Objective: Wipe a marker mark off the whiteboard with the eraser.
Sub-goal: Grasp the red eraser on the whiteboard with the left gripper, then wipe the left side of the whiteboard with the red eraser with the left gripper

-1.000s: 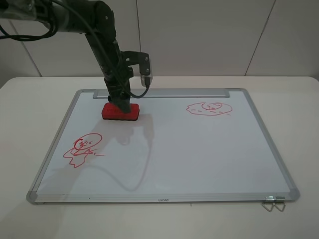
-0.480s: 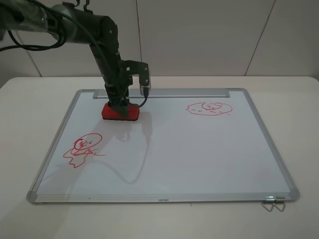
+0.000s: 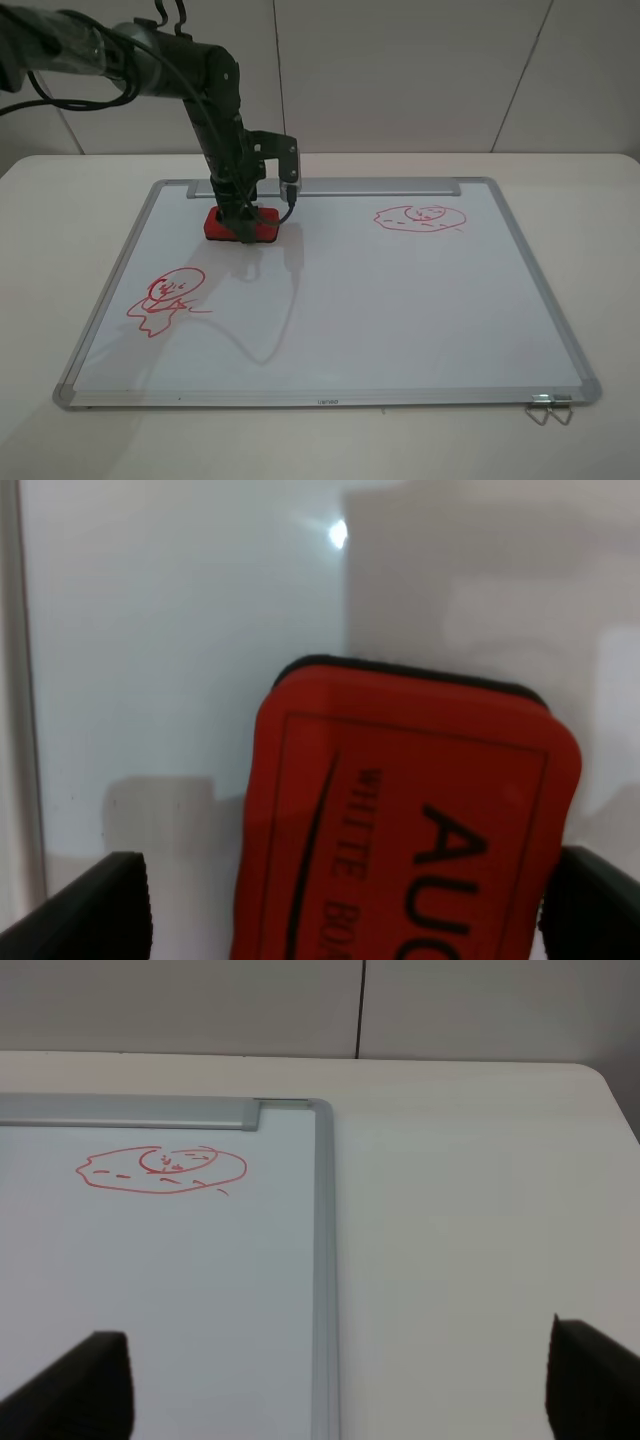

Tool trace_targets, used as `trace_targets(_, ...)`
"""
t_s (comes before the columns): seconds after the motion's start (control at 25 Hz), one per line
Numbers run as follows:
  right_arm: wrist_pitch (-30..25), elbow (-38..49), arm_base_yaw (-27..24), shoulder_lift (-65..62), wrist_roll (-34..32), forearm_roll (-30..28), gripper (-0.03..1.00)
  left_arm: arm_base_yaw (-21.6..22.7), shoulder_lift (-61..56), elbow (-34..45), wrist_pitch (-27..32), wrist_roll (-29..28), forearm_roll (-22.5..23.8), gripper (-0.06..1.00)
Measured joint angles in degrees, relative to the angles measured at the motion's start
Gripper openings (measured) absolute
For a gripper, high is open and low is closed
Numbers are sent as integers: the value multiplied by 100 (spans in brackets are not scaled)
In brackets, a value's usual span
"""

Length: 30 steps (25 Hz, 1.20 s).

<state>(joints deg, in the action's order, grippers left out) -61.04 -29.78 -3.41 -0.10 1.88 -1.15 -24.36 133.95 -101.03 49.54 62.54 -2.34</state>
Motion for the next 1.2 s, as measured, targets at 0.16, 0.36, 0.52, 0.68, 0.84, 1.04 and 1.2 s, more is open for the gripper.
trace_targets(0.16, 0, 0, 0, 0, 0, 0, 71, 0, 0, 107, -59, 0, 0, 77)
trace_targets(0.36, 0, 0, 0, 0, 0, 0, 71, 0, 0, 161, -155, 0, 0, 77)
trace_targets(0.52, 0, 0, 0, 0, 0, 0, 71, 0, 0, 161, -249, 0, 68, 75)
trace_targets(0.68, 0, 0, 0, 0, 0, 0, 71, 0, 0, 169, -248, 0, 86, 57)
trace_targets(0.84, 0, 0, 0, 0, 0, 0, 71, 0, 0, 169, -248, 0, 86, 57)
trace_targets(1.04, 0, 0, 0, 0, 0, 0, 71, 0, 0, 172, -242, -15, 86, 57)
trace_targets(1.2, 0, 0, 0, 0, 0, 0, 71, 0, -27, 177, -164, -448, 61, 57)
